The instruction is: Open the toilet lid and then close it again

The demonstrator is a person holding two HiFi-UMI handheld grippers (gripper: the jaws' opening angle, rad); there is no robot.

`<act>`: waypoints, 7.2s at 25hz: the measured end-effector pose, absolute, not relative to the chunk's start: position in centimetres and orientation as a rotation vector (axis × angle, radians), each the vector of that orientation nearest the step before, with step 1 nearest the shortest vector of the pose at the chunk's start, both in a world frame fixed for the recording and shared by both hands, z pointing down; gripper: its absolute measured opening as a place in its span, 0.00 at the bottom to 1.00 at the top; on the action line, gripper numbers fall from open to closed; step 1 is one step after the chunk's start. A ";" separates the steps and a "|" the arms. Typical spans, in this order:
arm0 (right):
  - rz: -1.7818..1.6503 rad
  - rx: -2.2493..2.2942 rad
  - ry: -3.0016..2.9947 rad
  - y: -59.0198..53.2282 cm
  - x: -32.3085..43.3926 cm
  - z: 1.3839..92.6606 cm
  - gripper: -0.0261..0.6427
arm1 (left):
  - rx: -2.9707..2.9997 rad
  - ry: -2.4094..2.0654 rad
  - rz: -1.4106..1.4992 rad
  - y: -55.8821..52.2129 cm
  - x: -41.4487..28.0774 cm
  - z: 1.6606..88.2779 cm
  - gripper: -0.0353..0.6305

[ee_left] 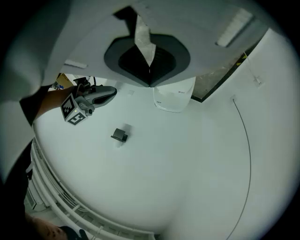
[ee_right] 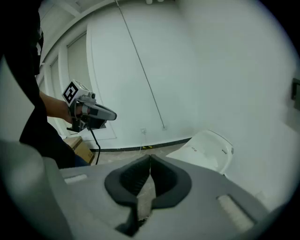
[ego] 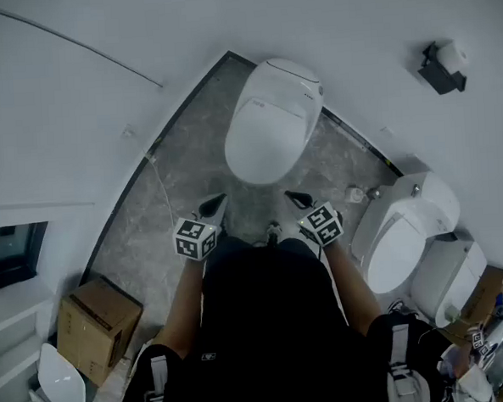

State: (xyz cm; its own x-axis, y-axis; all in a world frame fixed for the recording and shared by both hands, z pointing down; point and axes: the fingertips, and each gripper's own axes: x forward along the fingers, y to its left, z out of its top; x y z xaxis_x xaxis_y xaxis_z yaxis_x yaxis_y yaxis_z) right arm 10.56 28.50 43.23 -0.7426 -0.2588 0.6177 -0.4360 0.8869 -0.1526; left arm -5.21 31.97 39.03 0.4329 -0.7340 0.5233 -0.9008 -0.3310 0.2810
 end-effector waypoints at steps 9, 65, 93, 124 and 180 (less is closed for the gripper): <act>0.361 0.461 -2.461 28.9 12.5 43.0 0.04 | 2.152 -1.401 0.402 32.4 -2.2 38.8 0.07; 0.635 0.668 -2.265 15.8 7.2 51.7 0.04 | 2.087 -1.065 0.346 18.9 -9.3 48.6 0.07; 1.052 0.505 -1.919 11.0 15.1 84.1 0.13 | 1.456 -1.120 0.207 16.9 -9.1 82.4 0.08; 1.783 0.793 -1.897 7.0 15.7 91.9 0.40 | 1.139 -1.200 0.034 18.2 -9.3 92.2 0.39; 0.192 0.258 -2.263 12.7 5.0 66.9 0.46 | 1.225 -0.962 -0.570 11.6 -7.8 68.2 0.10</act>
